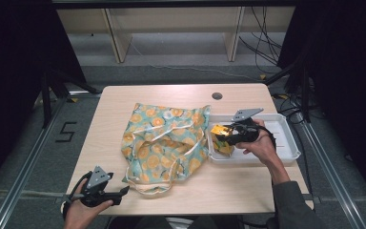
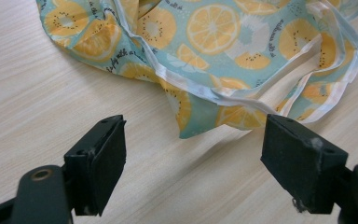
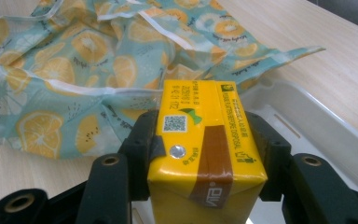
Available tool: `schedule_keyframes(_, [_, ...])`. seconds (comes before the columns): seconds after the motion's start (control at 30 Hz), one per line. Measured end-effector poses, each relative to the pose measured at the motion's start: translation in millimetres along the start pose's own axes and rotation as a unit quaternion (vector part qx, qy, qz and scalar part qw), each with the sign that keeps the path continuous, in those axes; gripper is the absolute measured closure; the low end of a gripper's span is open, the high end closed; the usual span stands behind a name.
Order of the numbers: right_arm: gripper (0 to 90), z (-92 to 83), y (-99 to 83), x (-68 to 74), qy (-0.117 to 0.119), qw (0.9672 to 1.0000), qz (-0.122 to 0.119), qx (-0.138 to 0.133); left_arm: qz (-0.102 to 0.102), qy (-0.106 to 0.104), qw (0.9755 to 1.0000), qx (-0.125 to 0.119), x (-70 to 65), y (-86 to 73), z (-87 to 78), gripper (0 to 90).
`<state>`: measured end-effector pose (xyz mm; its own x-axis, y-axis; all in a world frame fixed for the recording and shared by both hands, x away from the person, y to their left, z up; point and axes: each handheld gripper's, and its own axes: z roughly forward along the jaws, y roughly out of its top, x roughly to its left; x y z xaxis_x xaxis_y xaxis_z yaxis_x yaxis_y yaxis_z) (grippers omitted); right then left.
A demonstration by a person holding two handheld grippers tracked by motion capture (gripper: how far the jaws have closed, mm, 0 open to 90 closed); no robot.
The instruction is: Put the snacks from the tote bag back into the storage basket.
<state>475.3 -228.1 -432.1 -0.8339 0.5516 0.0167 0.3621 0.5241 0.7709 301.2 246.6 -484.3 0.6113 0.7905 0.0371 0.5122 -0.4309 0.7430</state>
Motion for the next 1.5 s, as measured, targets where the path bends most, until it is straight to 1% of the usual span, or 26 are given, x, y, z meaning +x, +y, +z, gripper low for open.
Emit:
schedule_keyframes(0.1, [52.1, -0.3, -1.2, 0.5, -0.001, 1.0, 0.004, -0.005, -0.001, 0.0, 1.0, 0.0, -0.2, -0.2, 0.2, 21.4])
schedule_keyframes(0.17, [52.1, 0.8, -1.9, 1.4, 0.004, 0.9999, -0.004, -0.009, -0.001, 0.0, 1.0, 0.0, -0.1, -0.1, 0.2, 21.3])
schedule_keyframes(0.2, [52.0, 0.1, -2.5, 3.5, 0.004, 1.0, 0.006, -0.006, -0.001, 0.0, 1.0, 0.0, -0.1, -0.1, 0.2, 21.3])
schedule_keyframes(0.3, [51.9, -1.0, -3.9, 4.0, 0.0, 0.9999, -0.01, -0.006, -0.001, 0.001, 1.0, 0.0, -0.2, -0.3, 0.0, 21.3])
schedule_keyframes(0.33, [51.8, -2.3, -4.4, 4.1, 0.008, 0.9999, -0.01, 0.002, -0.001, 0.0, 1.0, 0.0, 0.0, -0.3, 0.0, 21.3])
schedule_keyframes(0.37, [51.8, -2.2, -6.1, 3.9, 0.005, 0.9999, -0.012, -0.007, -0.001, 0.001, 1.0, 0.0, 0.0, -0.2, 0.1, 21.3])
schedule_keyframes(0.4, [51.7, -4.0, -7.5, 5.2, 0.005, 1.0, -0.002, -0.002, 0.0, 0.0, 1.0, 0.001, -0.1, -0.3, 0.1, 21.3])
schedule_keyframes(0.47, [51.6, -5.0, -11.0, 3.8, 0.006, 0.9999, -0.01, -0.009, 0.002, 0.002, 1.0, -0.002, -0.5, -0.5, 0.2, 21.3])
schedule_keyframes(0.5, [51.6, -5.9, -12.7, 5.8, 0.009, 0.9999, 0.0, -0.005, 0.002, 0.002, 1.0, -0.001, -0.4, -0.4, 0.1, 21.3])
schedule_keyframes(0.53, [51.5, -7.5, -13.9, 4.1, 0.006, 0.9999, -0.016, -0.003, 0.001, 0.003, 1.0, -0.003, -0.6, -0.4, 0.4, 21.3])
schedule_keyframes(0.6, [51.4, -8.7, -16.8, 6.3, 0.001, 1.0, -0.006, -0.003, 0.001, 0.0, 1.0, 0.001, -0.2, -0.1, 0.2, 21.3])
schedule_keyframes(0.67, [51.3, -10.1, -19.9, 4.5, 0.003, 0.9999, -0.014, -0.007, 0.003, 0.0, 1.0, -0.001, -0.2, -0.5, 0.4, 21.3])
schedule_keyframes(0.73, [51.2, -12.1, -22.8, 5.0, 0.003, 1.0, -0.002, -0.001, 0.006, 0.001, 1.0, 0.002, 0.0, -0.4, 0.2, 21.3])
schedule_keyframes(0.9, [50.2, -14.9, -25.5, 5.5, 0.005, 1.0, -0.001, 0.001, 0.004, 0.001, 1.0, 0.004, -0.4, -0.2, 1.0, 21.3])
schedule_keyframes(0.93, [48.3, -16.0, -26.1, 7.1, 0.0, 0.9999, 0.016, -0.003, 0.004, 0.001, 1.0, 0.004, -0.3, -0.1, 0.9, 21.3])
schedule_keyframes(1.03, [42.7, -19.2, -25.6, 9.8, -0.001, 0.9997, 0.026, -0.005, 0.004, 0.001, 1.0, 0.004, -0.1, -0.1, 1.0, 21.3])
schedule_keyframes(1.1, [38.4, -21.1, -24.8, 11.4, -0.008, 0.9997, 0.023, -0.009, 0.0, 0.0, 1.0, 0.0, -1.0, -0.1, 1.0, 21.3])
schedule_keyframes(1.17, [36.4, -24.9, -23.2, 14.0, -0.008, 0.9995, 0.03, -0.009, 0.008, 0.001, 1.0, 0.003, 0.4, -0.2, 0.3, 21.3])
schedule_keyframes(1.2, [35.7, -26.2, -22.4, 14.0, -0.007, 0.9997, 0.022, -0.012, 0.002, 0.0, 1.0, -0.004, -0.3, -0.5, 1.1, 21.3])
schedule_keyframes(1.23, [34.3, -28.6, -22.1, 17.9, -0.016, 0.9991, 0.038, -0.011, 0.001, 0.0, 1.0, 0.002, -0.1, 0.1, 0.3, 21.3])
schedule_keyframes(1.27, [33.5, -30.3, -21.7, 17.5, -0.019, 0.9992, 0.032, -0.014, 0.002, 0.0, 1.0, 0.002, 0.0, 0.1, 0.0, 21.3])
schedule_keyframes(1.33, [32.7, -34.1, -21.6, 21.5, -0.024, 0.9986, 0.044, -0.017, 0.001, 0.005, 1.0, -0.004, -0.2, -0.1, 0.1, 21.3])
schedule_keyframes(1.37, [32.8, -36.5, -21.7, 20.4, -0.025, 0.9987, 0.04, -0.02, 0.002, 0.004, 1.0, 0.003, 0.3, 0.6, -1.2, 21.3])
schedule_keyframes(1.4, [32.9, -39.0, -22.2, 22.9, -0.03, 0.9975, 0.058, -0.026, 0.0, 0.002, 1.0, 0.002, 0.5, 0.6, -1.2, 21.3])
schedule_keyframes(1.43, [33.0, -41.3, -22.2, 22.2, -0.028, 0.9977, 0.055, -0.027, -0.01, 0.0, 1.0, 0.001, -0.2, 0.2, -0.9, 21.3])
schedule_keyframes(1.5, [34.6, -46.5, -23.2, 22.7, -0.038, 0.997, 0.056, -0.038, -0.002, 0.002, 1.0, 0.001, 0.8, 0.7, -1.3, 21.3])
